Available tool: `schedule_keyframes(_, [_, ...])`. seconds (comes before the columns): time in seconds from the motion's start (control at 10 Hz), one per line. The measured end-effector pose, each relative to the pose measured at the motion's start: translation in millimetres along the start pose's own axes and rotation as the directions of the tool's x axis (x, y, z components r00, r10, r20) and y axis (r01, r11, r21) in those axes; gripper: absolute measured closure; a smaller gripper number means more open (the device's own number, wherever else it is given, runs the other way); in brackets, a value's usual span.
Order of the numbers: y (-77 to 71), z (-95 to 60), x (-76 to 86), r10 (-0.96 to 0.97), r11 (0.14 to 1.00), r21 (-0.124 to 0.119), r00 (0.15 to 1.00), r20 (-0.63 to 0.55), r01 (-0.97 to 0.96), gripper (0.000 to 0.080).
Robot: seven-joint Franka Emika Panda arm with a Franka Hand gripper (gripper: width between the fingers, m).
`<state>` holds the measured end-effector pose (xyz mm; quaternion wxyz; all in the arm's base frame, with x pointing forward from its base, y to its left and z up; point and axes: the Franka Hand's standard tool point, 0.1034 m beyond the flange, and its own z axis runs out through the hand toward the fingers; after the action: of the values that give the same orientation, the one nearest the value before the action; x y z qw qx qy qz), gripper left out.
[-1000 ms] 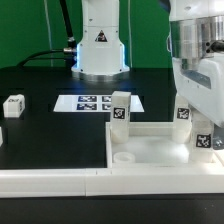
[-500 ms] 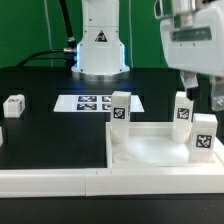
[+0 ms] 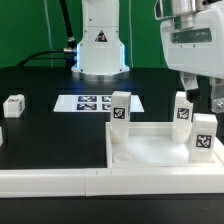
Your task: Assemble square table
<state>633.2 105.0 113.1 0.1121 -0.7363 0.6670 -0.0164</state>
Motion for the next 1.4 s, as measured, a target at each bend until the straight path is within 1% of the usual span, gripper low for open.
schedule_keyframes(0.1, [2.3,0.3,12.2,-0.052,0.999,0.007,0.999,-0.011,0.052,0.0151])
schedule_keyframes(0.2, [3.9,-6.6,21.1,-0.103,0.995,0.01,0.995,-0.012,0.103,0.0151])
schedule_keyframes(0.3, [4.0,-22.2,28.3,-0.156,0.987,0.023,0.988,-0.011,0.156,0.0151])
schedule_keyframes(0.4, [7.2,-37.0,39.7,-0.264,0.964,0.034,0.964,-0.015,0.265,0.0151])
schedule_keyframes(0.5, [10.4,-43.9,47.8,-0.349,0.936,0.038,0.937,-0.023,0.35,0.0151])
schedule_keyframes(0.6, [8.6,-43.9,51.2,-0.403,0.914,0.042,0.914,-0.036,0.405,0.0151])
schedule_keyframes(0.9, [9.1,-42.7,51.4,-0.577,0.815,0.032,0.815,-0.043,0.579,0.0151])
schedule_keyframes(1.0, [9.2,-43.1,53.7,-0.627,0.777,0.03,0.777,-0.049,0.629,0.0151])
schedule_keyframes(1.1, [13.0,-45.0,65.2,-0.723,0.688,0.025,0.688,-0.071,0.725,0.0151])
schedule_keyframes(1.3, [41.0,-54.4,97.2,-0.835,0.544,0.0,0.542,-0.092,0.839,0.0151])
schedule_keyframes(1.4, [54.4,-61.2,112.5,-0.89,0.45,-0.013,0.447,-0.091,0.893,0.0151])
